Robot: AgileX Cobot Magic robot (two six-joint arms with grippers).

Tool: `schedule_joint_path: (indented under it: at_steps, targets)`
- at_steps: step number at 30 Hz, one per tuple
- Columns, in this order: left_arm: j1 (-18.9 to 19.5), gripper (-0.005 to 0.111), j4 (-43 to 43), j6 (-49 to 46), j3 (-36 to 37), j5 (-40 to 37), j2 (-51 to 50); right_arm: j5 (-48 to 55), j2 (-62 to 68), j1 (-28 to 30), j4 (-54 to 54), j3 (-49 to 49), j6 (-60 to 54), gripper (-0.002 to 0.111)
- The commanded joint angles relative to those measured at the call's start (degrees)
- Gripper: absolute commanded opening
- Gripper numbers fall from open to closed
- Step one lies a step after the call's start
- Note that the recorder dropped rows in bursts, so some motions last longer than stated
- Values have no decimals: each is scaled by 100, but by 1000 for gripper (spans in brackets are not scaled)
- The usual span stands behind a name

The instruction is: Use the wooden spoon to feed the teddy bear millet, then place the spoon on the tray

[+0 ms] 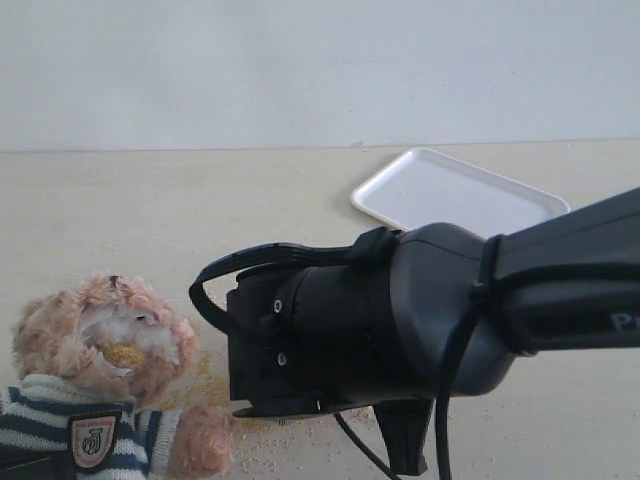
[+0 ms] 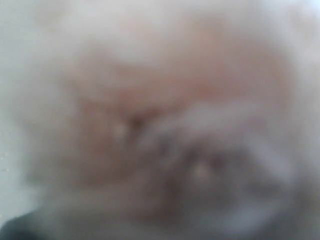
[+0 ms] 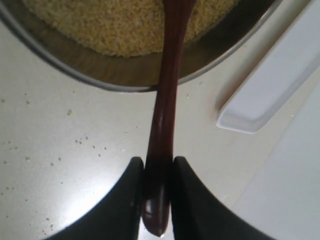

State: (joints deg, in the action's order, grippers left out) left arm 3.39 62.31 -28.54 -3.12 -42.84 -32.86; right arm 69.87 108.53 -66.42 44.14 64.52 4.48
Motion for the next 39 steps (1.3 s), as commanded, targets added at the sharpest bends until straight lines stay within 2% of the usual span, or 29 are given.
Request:
schedule_joint_path:
  at_steps: [1,11,39]
  targets:
    - [7,5,132,-19,6,-23,47,9,4,13,-190,28,-90,13]
    - [7,5,132,-19,6,-23,47,9,4,13,-668,419,-183,13]
    - [7,5,132,-19,6,-23,47,9,-136,79,-1514,543,-245,13]
